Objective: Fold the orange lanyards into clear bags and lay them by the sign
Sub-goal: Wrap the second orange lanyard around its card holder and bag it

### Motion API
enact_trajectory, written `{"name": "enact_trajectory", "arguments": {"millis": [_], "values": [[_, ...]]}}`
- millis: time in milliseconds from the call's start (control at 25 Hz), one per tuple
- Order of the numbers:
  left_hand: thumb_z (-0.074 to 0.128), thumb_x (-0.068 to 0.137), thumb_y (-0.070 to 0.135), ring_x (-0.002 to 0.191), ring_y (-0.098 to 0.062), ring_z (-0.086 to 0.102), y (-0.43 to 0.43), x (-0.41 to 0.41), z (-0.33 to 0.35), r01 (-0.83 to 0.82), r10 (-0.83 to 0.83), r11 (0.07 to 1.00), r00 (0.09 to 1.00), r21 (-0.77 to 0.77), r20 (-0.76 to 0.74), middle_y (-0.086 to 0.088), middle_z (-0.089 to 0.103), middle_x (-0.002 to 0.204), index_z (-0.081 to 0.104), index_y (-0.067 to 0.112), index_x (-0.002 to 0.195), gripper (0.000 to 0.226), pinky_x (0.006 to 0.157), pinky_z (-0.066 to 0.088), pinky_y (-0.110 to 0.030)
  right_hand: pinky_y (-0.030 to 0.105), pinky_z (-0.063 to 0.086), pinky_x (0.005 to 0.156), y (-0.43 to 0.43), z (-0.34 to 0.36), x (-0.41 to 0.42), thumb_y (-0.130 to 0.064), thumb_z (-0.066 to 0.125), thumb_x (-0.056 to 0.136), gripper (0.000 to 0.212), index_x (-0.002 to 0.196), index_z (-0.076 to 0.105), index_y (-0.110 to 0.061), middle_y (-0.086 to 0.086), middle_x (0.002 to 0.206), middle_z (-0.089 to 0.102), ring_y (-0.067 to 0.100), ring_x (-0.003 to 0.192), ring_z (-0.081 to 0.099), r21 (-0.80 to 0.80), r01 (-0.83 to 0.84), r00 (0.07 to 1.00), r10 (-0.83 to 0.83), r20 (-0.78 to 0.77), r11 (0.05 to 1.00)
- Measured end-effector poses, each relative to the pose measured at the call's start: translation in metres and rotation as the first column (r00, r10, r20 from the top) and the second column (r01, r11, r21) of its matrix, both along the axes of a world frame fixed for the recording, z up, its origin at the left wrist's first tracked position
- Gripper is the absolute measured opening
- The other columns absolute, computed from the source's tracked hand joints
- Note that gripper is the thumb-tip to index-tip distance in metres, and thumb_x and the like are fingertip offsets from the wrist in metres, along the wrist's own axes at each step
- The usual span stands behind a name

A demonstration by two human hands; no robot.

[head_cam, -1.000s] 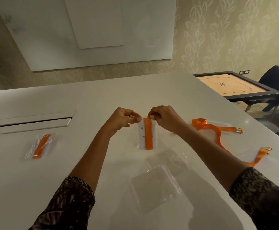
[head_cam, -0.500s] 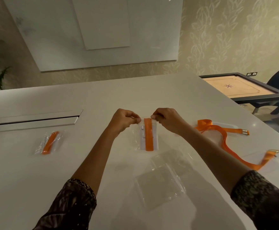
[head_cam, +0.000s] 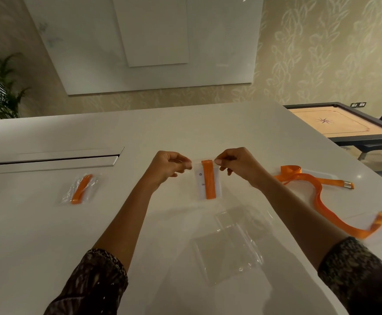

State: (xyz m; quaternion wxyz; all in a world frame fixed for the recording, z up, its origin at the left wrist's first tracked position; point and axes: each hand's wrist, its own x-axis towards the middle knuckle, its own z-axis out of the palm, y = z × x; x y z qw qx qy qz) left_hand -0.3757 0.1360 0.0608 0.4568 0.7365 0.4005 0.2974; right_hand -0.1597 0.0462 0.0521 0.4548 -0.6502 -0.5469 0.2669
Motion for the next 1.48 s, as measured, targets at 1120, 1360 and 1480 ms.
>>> {"name": "enact_trajectory", "arguments": {"millis": [1120,1360,1480], "values": [[0.072,0.083,0.022,0.081,-0.01,0.065,0.04,-0.117,-0.006,-0.457,0.463,0.883,0.886,-0.109,0.033,0.007,0.071,0.082,0.069,0.023,0.08,0.005,0.058,0.051,-0.02,0.036,0.06,0.073,0.098,-0.007,-0.121,-0.007,0.056,0.094,0.018,0.099,0.064,0.008,0.017,0.092,0.067,0.027,0.083,0.069,-0.139,-0.157,0.895,0.082,-0.438,0.978],[0.075,0.08,0.024,0.083,-0.017,0.067,0.083,-0.169,-0.014,-0.519,0.522,0.853,0.849,0.058,-0.084,0.0,0.073,0.085,0.072,0.018,0.083,0.007,0.074,0.057,-0.031,0.035,0.058,0.071,0.14,-0.022,-0.185,-0.005,0.057,0.093,0.013,0.095,0.063,0.006,0.013,0.081,0.063,0.024,0.073,0.065,-0.231,-0.091,0.86,-0.041,-0.509,0.969],[0.074,0.08,0.027,0.085,-0.015,0.064,0.102,-0.187,-0.02,-0.506,0.536,0.842,0.828,0.189,-0.168,0.001,0.073,0.09,0.075,0.016,0.089,0.014,0.079,0.052,-0.03,0.037,0.058,0.073,0.159,-0.03,-0.21,-0.005,0.058,0.092,0.013,0.098,0.062,0.007,0.012,0.081,0.061,0.022,0.069,0.063,-0.295,-0.028,0.863,-0.126,-0.49,0.955]]}}
